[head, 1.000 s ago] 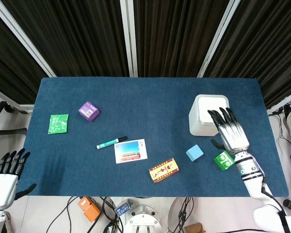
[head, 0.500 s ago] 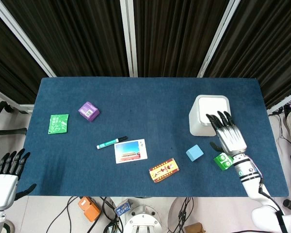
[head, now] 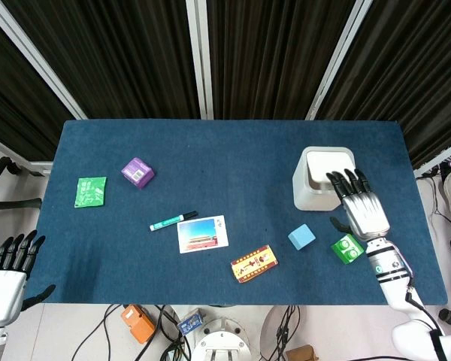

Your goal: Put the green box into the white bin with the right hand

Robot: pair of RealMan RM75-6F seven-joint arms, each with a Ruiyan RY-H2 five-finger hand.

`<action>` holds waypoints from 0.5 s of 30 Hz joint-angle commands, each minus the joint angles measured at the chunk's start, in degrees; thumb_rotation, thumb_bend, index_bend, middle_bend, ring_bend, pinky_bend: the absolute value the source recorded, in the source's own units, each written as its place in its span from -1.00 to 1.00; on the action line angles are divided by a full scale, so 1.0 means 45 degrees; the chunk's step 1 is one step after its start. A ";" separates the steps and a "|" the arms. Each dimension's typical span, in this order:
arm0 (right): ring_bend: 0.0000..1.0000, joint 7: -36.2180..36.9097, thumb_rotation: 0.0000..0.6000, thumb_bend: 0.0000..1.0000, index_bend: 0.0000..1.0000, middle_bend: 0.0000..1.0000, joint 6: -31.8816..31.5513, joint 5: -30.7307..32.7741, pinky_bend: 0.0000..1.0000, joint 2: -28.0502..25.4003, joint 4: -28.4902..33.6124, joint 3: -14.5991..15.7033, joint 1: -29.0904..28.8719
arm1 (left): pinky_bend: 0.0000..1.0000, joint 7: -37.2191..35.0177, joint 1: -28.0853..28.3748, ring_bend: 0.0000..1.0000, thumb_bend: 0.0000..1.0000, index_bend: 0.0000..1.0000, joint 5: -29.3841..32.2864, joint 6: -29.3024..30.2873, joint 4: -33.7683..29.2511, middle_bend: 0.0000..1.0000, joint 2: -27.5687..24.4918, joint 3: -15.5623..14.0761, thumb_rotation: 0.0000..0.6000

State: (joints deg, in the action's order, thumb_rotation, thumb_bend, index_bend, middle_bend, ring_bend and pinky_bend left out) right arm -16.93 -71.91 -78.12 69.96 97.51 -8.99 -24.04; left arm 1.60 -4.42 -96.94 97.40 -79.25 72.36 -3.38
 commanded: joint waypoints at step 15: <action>-1.00 0.1317 1.00 -0.22 -1.00 -0.88 -0.1518 -0.3623 -1.00 -0.0613 -0.1158 0.2723 0.2065 | -0.96 0.0259 0.0076 -1.00 -0.88 -1.00 0.0028 -0.0247 -0.0084 -1.00 0.0089 -0.0026 1.00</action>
State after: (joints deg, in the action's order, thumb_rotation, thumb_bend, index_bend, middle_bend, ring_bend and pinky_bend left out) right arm -10.34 -80.30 -93.75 66.68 93.60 1.95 -15.24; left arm 2.76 -4.07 -96.81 96.29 -79.63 72.76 -3.49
